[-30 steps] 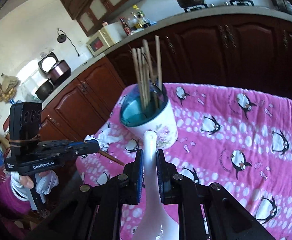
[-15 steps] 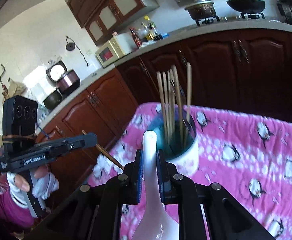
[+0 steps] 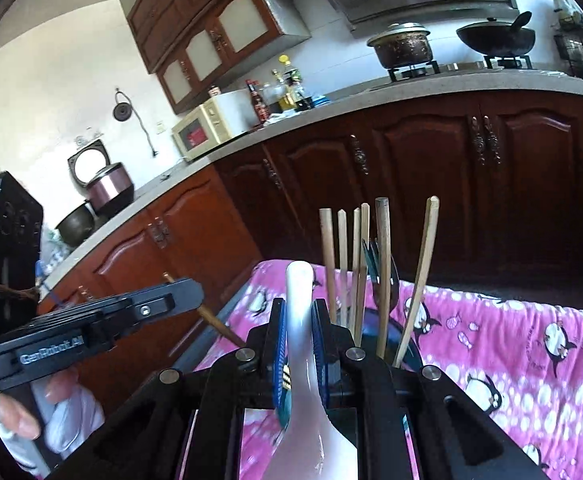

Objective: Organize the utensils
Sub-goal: 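Lift the gold fork and white spoon and carry them above the floral cup, then lower the fork and spoon into the cup and open both tools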

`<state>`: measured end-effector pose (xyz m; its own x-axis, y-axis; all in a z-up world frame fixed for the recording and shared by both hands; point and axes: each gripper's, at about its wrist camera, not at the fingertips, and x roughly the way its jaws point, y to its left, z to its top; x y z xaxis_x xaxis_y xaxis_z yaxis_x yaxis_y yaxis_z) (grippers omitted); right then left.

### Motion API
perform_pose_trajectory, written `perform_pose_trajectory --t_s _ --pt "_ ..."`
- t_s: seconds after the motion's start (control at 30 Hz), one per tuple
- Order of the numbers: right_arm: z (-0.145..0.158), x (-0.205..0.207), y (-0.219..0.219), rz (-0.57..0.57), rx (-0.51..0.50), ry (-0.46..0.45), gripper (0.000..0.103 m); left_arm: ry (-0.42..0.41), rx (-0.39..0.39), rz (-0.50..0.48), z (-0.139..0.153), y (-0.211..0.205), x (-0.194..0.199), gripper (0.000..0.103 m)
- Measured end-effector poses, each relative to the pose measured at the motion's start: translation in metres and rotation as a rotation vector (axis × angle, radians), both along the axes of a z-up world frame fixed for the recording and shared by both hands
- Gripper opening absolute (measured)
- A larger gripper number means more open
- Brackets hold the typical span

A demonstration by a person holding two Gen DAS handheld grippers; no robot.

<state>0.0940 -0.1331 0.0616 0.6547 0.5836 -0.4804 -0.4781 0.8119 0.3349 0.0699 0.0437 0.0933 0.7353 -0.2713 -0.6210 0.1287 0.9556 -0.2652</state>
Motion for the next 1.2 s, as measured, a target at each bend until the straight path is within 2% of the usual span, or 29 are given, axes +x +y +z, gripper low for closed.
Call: perform_pose_trajectory --t_s 0.33,0.7,1.03,1.2 --pt "-0.019 0.022 0.007 -0.100 0.031 -0.045 0.012 0.006 -0.001 -0.011 -0.012 -0.002 0.007 0.006" --pt "-0.034 0.006 0.018 -0.183 -0.026 -0.172 0.012 -0.001 0.008 -0.018 -0.013 -0.005 0.005 0.006" --pt "-0.028 -0.015 -0.001 -0.127 -0.052 -0.130 0.012 0.005 0.014 -0.024 -0.017 -0.006 0.006 0.006" --pt "-0.032 -0.023 -0.004 -0.105 -0.110 -0.099 0.012 0.026 0.014 -0.020 -0.023 -0.009 0.011 0.006"
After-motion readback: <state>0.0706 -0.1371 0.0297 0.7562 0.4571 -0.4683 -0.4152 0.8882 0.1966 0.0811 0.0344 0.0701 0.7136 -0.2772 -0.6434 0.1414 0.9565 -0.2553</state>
